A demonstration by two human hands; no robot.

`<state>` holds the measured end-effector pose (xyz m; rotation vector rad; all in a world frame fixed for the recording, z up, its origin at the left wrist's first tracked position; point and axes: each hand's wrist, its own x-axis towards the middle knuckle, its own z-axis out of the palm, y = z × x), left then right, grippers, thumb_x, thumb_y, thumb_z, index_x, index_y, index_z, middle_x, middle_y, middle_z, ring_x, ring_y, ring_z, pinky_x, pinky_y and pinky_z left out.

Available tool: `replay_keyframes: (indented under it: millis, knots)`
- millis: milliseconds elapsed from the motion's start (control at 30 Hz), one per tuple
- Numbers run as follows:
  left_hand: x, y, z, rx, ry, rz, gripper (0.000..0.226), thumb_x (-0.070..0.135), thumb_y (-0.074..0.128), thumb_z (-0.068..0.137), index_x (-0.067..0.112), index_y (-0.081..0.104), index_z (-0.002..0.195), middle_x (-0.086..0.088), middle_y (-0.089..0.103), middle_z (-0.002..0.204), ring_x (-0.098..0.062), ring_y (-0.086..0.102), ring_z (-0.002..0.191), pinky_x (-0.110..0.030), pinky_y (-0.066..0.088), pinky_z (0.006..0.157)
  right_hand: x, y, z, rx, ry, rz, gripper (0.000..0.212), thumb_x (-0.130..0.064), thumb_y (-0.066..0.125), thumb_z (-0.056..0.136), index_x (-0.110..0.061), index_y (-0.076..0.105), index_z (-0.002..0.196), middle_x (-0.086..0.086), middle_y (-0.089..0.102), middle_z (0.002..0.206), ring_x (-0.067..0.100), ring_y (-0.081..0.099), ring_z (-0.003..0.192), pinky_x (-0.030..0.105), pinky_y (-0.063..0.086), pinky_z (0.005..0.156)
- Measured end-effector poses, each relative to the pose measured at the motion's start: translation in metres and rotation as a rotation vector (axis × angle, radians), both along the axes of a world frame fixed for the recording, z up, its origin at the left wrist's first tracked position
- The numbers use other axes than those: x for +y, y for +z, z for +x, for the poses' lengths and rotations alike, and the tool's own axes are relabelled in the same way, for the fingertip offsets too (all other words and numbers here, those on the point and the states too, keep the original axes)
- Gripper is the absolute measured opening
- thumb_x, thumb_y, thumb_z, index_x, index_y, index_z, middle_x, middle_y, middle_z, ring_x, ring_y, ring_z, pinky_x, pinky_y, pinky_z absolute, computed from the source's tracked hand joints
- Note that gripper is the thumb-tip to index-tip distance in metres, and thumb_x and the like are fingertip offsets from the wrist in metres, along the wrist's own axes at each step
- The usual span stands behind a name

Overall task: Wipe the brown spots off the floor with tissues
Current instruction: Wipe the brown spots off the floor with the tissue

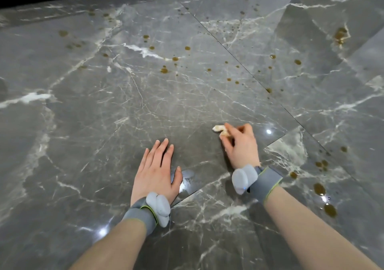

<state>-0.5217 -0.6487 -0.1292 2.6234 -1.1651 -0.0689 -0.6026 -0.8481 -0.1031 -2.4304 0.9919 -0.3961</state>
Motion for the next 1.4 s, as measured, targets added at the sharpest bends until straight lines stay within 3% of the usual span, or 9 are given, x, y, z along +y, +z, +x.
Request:
replay_keyframes:
  millis: [133, 267, 400, 500, 733, 933, 1167, 1300, 1400]
  knots:
    - [-0.001, 0.0, -0.001, 0.0, 0.005, -0.013, 0.057, 0.038, 0.031, 0.088, 0.004, 0.05, 0.13, -0.01, 0.044, 0.142, -0.025, 0.035, 0.135, -0.036, 0.015, 0.112, 0.049, 0.004, -0.006, 0.166, 0.242, -0.052, 0.043, -0.025, 0.043, 0.095, -0.005, 0.041, 0.133, 0.018, 0.041, 0.118, 0.032, 0.055, 0.091, 0.035, 0.048, 0.081]
    - [0.0, -0.001, -0.003, -0.002, -0.003, -0.023, 0.057, 0.037, 0.029, 0.089, 0.002, 0.05, 0.13, -0.012, 0.045, 0.141, -0.026, 0.035, 0.135, -0.036, 0.014, 0.112, 0.096, 0.005, -0.042, 0.136, 0.488, -0.23, 0.037, -0.034, 0.039, 0.083, -0.01, 0.061, 0.101, 0.004, 0.053, 0.087, 0.019, 0.056, 0.067, 0.026, 0.051, 0.055]
    - [0.001, 0.0, -0.004, -0.007, 0.004, -0.026, 0.058, 0.036, 0.027, 0.09, 0.002, 0.049, 0.131, -0.012, 0.043, 0.143, -0.027, 0.034, 0.136, -0.035, 0.012, 0.113, 0.047, 0.003, -0.063, 0.095, 0.274, -0.378, 0.013, -0.019, 0.06, 0.081, -0.008, 0.067, 0.081, 0.008, 0.058, 0.089, 0.021, 0.038, 0.087, 0.034, 0.051, 0.077]
    - [0.0, 0.0, -0.004, -0.007, 0.008, -0.028, 0.059, 0.037, 0.026, 0.09, 0.002, 0.048, 0.132, -0.012, 0.042, 0.143, -0.027, 0.033, 0.136, -0.034, 0.011, 0.114, 0.027, -0.002, -0.072, 0.082, -0.04, -0.259, 0.019, -0.005, 0.066, 0.079, 0.002, 0.066, 0.096, 0.018, 0.057, 0.097, 0.032, 0.043, 0.09, 0.047, 0.05, 0.079]
    - [0.0, -0.001, -0.003, -0.003, 0.008, -0.036, 0.06, 0.039, 0.024, 0.09, 0.004, 0.047, 0.133, -0.01, 0.04, 0.145, -0.024, 0.029, 0.138, -0.034, 0.01, 0.115, 0.067, -0.004, -0.109, 0.108, 0.443, -0.206, 0.032, -0.009, 0.062, 0.082, -0.005, 0.06, 0.113, 0.006, 0.057, 0.112, 0.016, 0.044, 0.097, 0.023, 0.036, 0.093]
    - [-0.001, -0.002, -0.003, -0.018, 0.005, -0.021, 0.062, 0.04, 0.023, 0.09, 0.002, 0.046, 0.134, -0.011, 0.039, 0.145, -0.026, 0.029, 0.138, -0.039, 0.015, 0.115, 0.001, -0.003, -0.157, 0.051, -0.311, -0.123, 0.028, 0.0, 0.057, 0.085, -0.001, 0.063, 0.112, 0.017, 0.057, 0.111, 0.033, 0.043, 0.102, 0.036, 0.037, 0.094]
    - [0.0, -0.002, -0.003, -0.017, 0.001, -0.022, 0.064, 0.04, 0.022, 0.089, 0.001, 0.046, 0.133, -0.013, 0.039, 0.145, -0.028, 0.03, 0.138, -0.039, 0.014, 0.115, 0.033, -0.009, -0.151, 0.133, 0.404, -0.294, 0.048, 0.007, 0.052, 0.073, -0.01, 0.062, 0.117, 0.007, 0.058, 0.127, 0.022, 0.041, 0.113, 0.028, 0.028, 0.106]
    - [-0.001, -0.002, -0.003, -0.008, 0.005, -0.027, 0.065, 0.041, 0.022, 0.088, 0.0, 0.046, 0.133, -0.013, 0.039, 0.145, -0.029, 0.03, 0.137, -0.04, 0.015, 0.115, -0.014, -0.004, -0.154, 0.143, -0.013, -0.206, 0.051, 0.017, 0.057, 0.073, -0.004, 0.059, 0.12, 0.014, 0.056, 0.129, 0.034, 0.042, 0.128, 0.048, 0.03, 0.108]
    - [-0.001, -0.002, -0.003, -0.01, 0.004, -0.024, 0.065, 0.041, 0.022, 0.088, 0.001, 0.045, 0.133, -0.013, 0.039, 0.145, -0.029, 0.029, 0.137, -0.04, 0.015, 0.115, 0.014, 0.0, -0.139, 0.139, -0.05, -0.094, 0.054, 0.017, 0.052, 0.076, -0.005, 0.054, 0.125, 0.008, 0.046, 0.139, 0.026, 0.038, 0.132, 0.038, 0.021, 0.109]
